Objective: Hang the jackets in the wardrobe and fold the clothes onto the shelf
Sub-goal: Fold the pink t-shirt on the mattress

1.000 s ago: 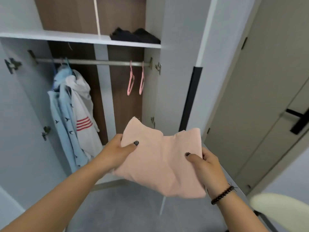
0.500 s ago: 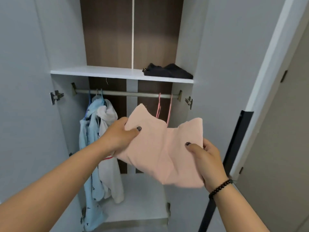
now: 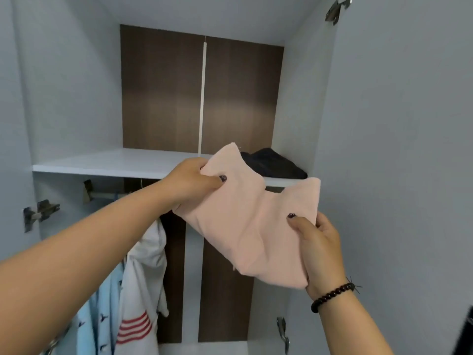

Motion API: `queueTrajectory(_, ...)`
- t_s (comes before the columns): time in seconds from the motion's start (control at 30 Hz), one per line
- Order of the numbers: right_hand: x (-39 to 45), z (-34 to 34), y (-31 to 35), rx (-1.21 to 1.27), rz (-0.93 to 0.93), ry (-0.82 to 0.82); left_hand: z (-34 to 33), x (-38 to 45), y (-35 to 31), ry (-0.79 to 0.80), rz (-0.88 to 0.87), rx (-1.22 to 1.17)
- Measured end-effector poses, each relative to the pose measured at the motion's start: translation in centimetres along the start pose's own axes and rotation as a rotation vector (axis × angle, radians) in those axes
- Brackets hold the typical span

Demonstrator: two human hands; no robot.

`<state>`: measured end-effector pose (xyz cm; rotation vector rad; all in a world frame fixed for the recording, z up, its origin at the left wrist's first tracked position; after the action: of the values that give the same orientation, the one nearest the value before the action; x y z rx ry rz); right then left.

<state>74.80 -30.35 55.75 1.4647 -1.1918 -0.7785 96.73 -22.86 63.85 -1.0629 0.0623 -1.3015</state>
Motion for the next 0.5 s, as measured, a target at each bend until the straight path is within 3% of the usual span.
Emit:
queueTrajectory(0.3, 10.4, -3.5, 1.5, -0.018, 0.092, 0.001, 1.7, 17.9, 1.1, 0.026, -0.135, 0.038)
queueTrajectory(0.5, 18.3, -6.5, 3.7, -0.087, 0.042, -0.011, 1.0, 29.3, 2.3, 0.192, -0.175, 0.078)
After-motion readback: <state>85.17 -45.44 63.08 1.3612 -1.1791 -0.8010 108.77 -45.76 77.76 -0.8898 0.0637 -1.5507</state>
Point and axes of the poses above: each hand's wrist, its own x-axis towards the middle knuckle, its own z-axis out of the back of the hand, y = z × x, the point moved 5 cm from there along x, towards the middle knuckle, and after that the axes turned 10 degrees about -z, right-handed, at the moved point
